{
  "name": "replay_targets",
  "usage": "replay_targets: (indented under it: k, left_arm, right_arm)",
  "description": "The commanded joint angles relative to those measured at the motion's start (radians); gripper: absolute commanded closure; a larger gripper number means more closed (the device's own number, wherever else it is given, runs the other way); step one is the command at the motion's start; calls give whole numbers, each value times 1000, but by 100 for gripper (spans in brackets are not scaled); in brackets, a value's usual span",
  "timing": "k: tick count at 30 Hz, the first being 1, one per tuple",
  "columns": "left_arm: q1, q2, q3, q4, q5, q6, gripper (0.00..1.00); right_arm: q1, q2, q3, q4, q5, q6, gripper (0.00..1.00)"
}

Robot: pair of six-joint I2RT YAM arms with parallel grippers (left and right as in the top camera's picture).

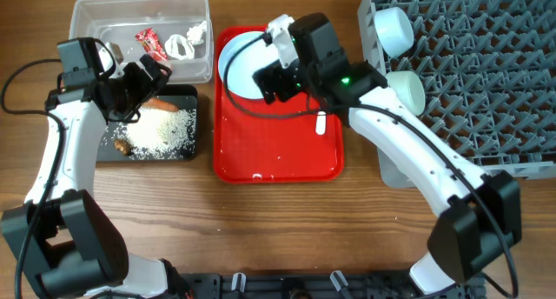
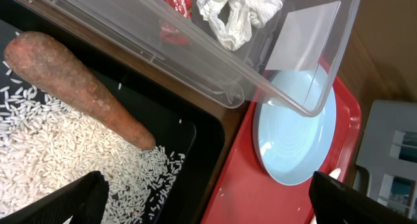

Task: Sort waste into correct bins and load items into the dishwasher rack
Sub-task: 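Reach the right gripper to the light-blue plate and grip its rim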

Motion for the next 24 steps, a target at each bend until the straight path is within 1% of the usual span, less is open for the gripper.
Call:
replay_targets:
  k: [1,3,6,10,11,15,17,19,24]
  left_arm:
    - [3,-16,-3,3,5,5,0]
    - [3,-16,-3,3,5,5,0]
    - [3,-16,-3,3,5,5,0]
    - [3,-16,-3,3,5,5,0]
    - [3,-16,-3,3,5,5,0]
    - [3,-16,-3,3,5,5,0]
    - [3,-16,-3,3,5,5,0]
    - [3,-16,-3,3,5,5,0]
    - [3,-16,-3,3,5,5,0]
  right_arm:
    - [-2,78,-13,90,6,419,25]
    - [0,116,-13,126,132,518,27]
    - [-1,177,-13,135,237,581,33]
    - [0,273,-13,128,246,626,45]
    - [0,289,-13,124,246,644,46]
    - [-9,340,-13,102,246,700,58]
    - [-18,358,-13,101,245,727,60]
    - [-29,382,-13,113,235,768,64]
    - [-31,410,-13,126,231,771,69]
